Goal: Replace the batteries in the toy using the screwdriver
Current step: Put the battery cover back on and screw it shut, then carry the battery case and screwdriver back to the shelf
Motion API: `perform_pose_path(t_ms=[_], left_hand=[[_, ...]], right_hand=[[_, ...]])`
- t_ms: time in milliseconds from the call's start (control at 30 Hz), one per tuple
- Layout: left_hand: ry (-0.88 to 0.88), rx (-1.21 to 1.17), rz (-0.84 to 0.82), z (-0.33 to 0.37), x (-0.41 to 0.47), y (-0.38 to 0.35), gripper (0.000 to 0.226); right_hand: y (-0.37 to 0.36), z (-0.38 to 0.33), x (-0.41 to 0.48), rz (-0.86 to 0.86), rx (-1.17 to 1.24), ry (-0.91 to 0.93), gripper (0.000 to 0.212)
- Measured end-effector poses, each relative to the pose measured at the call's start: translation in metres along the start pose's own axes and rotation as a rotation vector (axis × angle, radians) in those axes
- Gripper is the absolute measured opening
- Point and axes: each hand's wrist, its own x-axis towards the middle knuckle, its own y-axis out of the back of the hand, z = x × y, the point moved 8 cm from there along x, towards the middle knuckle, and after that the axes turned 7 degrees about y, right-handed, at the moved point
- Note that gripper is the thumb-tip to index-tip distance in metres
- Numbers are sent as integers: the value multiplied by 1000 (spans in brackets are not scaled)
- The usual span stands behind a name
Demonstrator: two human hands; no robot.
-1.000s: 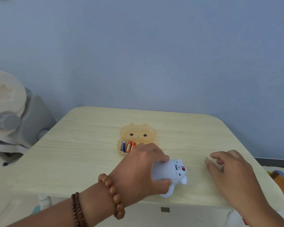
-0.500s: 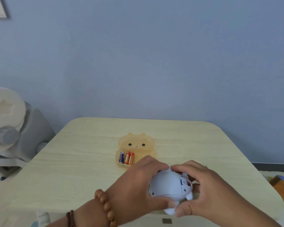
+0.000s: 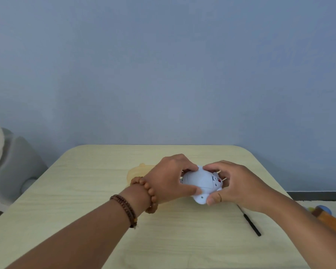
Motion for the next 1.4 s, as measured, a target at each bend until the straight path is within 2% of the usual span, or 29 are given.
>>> perform_pose_path(t_ms=[200, 300, 400, 433, 500, 567, 633, 700, 767, 900, 1000, 1267, 1400], left_hand=[[35, 8, -31, -10, 6, -12, 56], [82, 2, -54, -16, 2, -6, 67], [163, -83, 95, -33, -14, 25, 66], [190, -80, 126, -43, -23, 36, 72], [279, -11, 60, -66, -41, 49, 98], [394, -15, -50, -94, -63, 54, 123], [458, -76, -87, -113, -80, 56, 133], [471, -104, -99, -121, -89, 52, 136], [452, -82, -81, -123, -93, 46, 132], [355, -49, 74, -122, -99, 49, 104], [332, -56, 136, -121, -103, 51, 91], [408, -176, 145, -126, -105, 52, 133], [415, -195, 123, -122, -106, 53, 137]], right_hand=[[-3, 12, 5, -5, -27, 15, 71], [-3, 12, 7, -17, -49, 22, 72], [-4, 10, 7, -51, -109, 7, 76], [-3, 8, 7, -68, -138, 1, 80], [2, -1, 7, -88, -212, -2, 88], [11, -20, 9, -45, -284, 27, 84], [15, -43, 16, 17, -303, 71, 74], [1, -61, 29, -1, -295, 82, 73], [-24, -71, 45, -101, -373, 77, 78], [-74, -65, 72, -308, -544, 29, 76], [-85, -61, 83, -312, -575, 24, 70], [-73, -77, 76, -158, -586, 131, 45], [-56, -99, 59, -31, -544, 216, 41]])
